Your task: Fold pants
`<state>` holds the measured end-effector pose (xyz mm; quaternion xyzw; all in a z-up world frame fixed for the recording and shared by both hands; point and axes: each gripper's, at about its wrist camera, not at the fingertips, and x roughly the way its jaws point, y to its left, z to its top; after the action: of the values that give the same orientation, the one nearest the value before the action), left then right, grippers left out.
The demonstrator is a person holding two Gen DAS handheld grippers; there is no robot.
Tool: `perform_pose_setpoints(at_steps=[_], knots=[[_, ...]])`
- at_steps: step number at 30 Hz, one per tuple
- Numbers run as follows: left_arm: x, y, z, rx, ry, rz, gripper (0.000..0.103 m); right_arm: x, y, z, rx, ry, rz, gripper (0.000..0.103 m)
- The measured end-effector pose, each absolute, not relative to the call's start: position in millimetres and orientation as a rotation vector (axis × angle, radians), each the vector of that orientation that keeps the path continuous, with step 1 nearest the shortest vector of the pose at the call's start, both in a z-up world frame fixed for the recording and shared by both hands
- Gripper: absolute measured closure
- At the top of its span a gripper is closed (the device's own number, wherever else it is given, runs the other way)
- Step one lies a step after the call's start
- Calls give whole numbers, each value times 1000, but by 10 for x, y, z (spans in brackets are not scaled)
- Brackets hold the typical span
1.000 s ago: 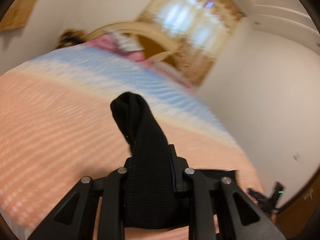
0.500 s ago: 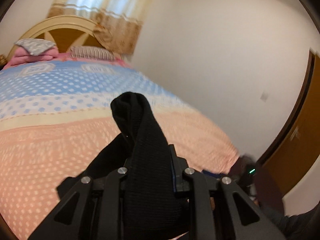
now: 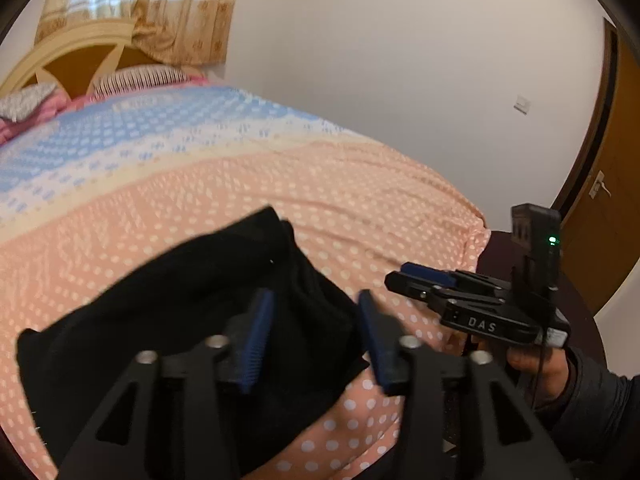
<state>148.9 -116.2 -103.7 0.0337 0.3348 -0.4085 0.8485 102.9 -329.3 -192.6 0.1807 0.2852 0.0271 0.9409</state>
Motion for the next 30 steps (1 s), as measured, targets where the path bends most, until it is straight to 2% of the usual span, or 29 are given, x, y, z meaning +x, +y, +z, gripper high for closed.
perform_pose_setpoints(at_steps=[1,3,6,10,15,21,30], knots=[[1480,-1107,-1009,59,691,-850,34,1009,-3268,-1885,370,561,70,60],[1452,-903,-941,20,643,-817,25,947,-3205,-1775,361,513,100,60],[1468,-595,-969,50,602,-693,18,852,-2980,-1505,326,439,197,59],[1584,-295,-1151,82,640,-530,17,898,-2440,-1258,233,439,409,59],[1655,-83,-1351,37,717,-471,17,1164,-2095,-1347,189,522,465,59],[1737,-195,-1572,51,780,-458,15,1405,-2424,-1849,275,711,354,59],[1703,-203,-1671,81,791,-449,14,1370,-2509,-1796,200,686,365,59]])
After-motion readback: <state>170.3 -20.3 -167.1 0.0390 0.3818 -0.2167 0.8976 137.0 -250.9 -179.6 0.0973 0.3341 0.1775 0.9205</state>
